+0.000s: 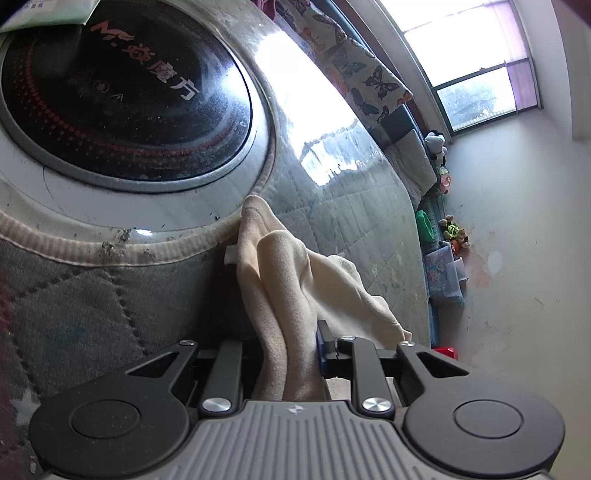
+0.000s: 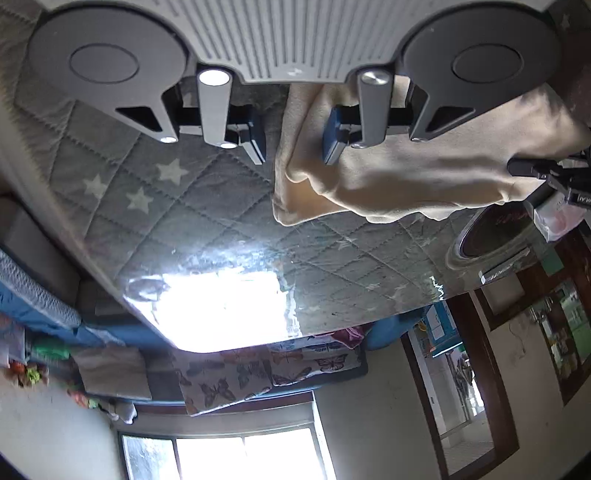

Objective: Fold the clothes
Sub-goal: 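Lift the folded sweatshirt with both grippers and carry it across the table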

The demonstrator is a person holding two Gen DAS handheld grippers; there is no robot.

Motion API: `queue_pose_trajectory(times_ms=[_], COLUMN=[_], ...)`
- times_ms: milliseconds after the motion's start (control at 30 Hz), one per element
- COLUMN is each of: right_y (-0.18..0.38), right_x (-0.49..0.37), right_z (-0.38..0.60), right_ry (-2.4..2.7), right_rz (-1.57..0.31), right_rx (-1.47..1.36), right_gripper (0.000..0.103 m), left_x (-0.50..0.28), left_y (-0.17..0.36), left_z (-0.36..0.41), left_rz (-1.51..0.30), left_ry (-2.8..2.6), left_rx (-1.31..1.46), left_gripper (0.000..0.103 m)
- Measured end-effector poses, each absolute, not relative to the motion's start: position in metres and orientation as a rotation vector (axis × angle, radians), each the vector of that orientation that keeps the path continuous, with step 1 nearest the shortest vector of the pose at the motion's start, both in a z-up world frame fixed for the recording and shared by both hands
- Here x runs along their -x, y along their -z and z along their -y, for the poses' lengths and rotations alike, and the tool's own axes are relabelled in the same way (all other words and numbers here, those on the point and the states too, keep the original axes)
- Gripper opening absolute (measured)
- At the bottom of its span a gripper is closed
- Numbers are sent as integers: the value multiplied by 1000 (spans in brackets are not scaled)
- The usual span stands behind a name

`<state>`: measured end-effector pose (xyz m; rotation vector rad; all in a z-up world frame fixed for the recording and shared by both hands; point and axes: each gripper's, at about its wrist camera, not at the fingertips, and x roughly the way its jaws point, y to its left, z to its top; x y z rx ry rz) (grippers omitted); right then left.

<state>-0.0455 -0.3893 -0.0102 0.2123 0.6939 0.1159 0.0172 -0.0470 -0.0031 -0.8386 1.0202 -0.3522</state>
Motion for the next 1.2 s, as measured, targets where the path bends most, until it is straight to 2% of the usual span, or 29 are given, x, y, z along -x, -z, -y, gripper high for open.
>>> queue_pose_trajectory(times_ms=[133,200,267,700,1200], right_y=[13,14,11,-42,-74], right_x=[42,39,42,84,77], right_z=[391,390,385,364,426], right_ry=[-132,-144,-150,-113,66], right_rz=[-680,-680,-670,-516,-477], right_rx=[-232,-241,-240,-83,-25], right_gripper=[33,15,11,9,9], left_x=[-19,-19,-20,-22,-44], left_y=[1,-2,-6,-40,-61], left_z=[54,58,61,94,185], left_rz=[-1013,-1004,-996,-934,-933], left_ry=[347,343,339,409,533], left_rx=[807,775,744,594,495], left_gripper=[22,22,22,21,21])
